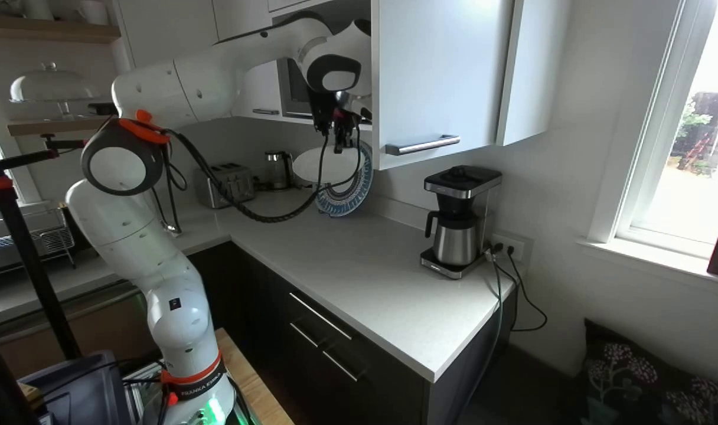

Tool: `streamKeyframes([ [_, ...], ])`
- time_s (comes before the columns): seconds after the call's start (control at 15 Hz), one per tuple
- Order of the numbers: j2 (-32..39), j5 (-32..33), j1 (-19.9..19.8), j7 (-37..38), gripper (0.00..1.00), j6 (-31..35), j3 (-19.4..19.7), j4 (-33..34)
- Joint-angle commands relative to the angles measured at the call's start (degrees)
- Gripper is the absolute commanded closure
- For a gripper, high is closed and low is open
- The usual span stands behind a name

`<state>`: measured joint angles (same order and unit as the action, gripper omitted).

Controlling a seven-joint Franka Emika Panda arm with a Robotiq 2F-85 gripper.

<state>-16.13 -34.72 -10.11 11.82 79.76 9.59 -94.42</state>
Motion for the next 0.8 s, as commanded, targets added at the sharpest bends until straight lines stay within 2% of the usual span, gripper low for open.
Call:
streamKeyframes([
  [0.0, -5.1, 0.7, 1.0, -8.2, 1.0, 6.3, -0.8, -13.5],
  [0.33, -7.4, -0.7, 1.2, -18.6, 1.0, 17.0, -0.6, -26.3],
  [0.73, -6.9, -2.9, 2.0, -25.2, 1.0, 26.0, -0.1, -36.1],
])
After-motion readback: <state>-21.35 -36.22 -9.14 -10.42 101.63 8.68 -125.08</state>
